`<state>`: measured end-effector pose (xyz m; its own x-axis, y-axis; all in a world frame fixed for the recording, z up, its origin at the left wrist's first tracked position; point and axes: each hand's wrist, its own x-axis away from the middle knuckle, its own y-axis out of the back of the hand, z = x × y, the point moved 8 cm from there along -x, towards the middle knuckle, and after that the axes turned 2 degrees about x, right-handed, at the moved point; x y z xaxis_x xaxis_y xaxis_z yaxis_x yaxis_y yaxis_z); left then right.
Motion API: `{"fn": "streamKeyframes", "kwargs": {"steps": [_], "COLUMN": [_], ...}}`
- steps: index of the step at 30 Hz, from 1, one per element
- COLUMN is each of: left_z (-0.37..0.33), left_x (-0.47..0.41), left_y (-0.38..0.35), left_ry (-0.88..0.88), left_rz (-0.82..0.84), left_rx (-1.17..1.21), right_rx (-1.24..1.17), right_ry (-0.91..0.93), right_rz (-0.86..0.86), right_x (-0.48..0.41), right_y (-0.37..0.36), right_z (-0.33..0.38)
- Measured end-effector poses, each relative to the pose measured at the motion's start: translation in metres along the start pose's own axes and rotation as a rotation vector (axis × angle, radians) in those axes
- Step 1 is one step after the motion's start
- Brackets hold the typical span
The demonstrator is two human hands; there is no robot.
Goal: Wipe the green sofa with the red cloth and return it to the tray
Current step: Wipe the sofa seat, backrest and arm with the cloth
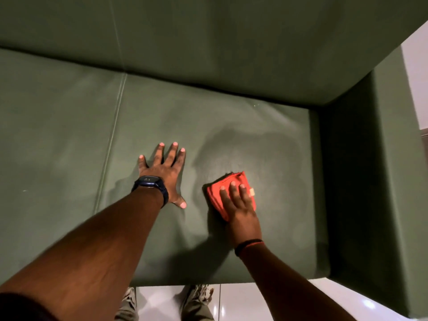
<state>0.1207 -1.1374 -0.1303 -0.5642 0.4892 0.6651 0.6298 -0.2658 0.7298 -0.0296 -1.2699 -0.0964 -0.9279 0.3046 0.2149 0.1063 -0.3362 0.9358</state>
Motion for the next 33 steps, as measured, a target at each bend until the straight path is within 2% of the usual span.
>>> {"fn": "streamKeyframes", "kwargs": {"steps": [1,3,8,13,16,20,24,25,27,29,30,33], "left_z": [0.0,-0.003,-0.012,-0.014,-0.011,-0.013,-0.016,-0.017,-0.016,-0.015,-0.015,-0.015], "left_x": [-0.001,-0.005,-0.035,-0.06,-0.065,-0.069,-0.067,-0.067,-0.066,-0.067,-0.068,-0.07], "left_y": [0.0,0.005,0.036,0.039,0.035,0.038,0.039,0.04,0.04,0.04,0.039,0.039], "left_ry": [0.002,-0.016,-0.067,-0.06,-0.065,-0.052,-0.034,-0.033,-0.026,-0.025,-0.023,-0.013], "left_rz": [0.004,-0.001,-0.092,-0.127,-0.159,-0.162,-0.131,-0.128,-0.129,-0.136,-0.142,-0.151], "left_rx": [-0.005,-0.023,0.02,-0.01,-0.028,-0.029,-0.019,-0.016,-0.015,-0.011,-0.008,-0.009], "right_rx": [-0.007,-0.039,-0.071,0.14,0.195,0.173,0.159,0.153,0.125,0.097,0.078,0.041], "right_ry": [0.051,0.038,-0.311,-0.384,-0.472,-0.186,0.059,0.059,-0.065,-0.248,-0.27,-0.004], "right_rz": [0.005,-0.011,-0.309,-0.247,-0.209,-0.221,-0.175,-0.176,-0.218,-0.229,-0.214,-0.188], "right_x": [-0.002,-0.022,-0.128,-0.21,-0.231,-0.246,-0.235,-0.23,-0.228,-0.233,-0.236,-0.235], "right_y": [0.004,0.02,0.091,0.098,0.075,0.052,0.071,0.076,0.08,0.07,0.063,0.054], "right_z": [0.001,-0.014,-0.086,-0.115,-0.096,-0.027,-0.049,-0.062,-0.078,-0.071,-0.058,-0.018]}}
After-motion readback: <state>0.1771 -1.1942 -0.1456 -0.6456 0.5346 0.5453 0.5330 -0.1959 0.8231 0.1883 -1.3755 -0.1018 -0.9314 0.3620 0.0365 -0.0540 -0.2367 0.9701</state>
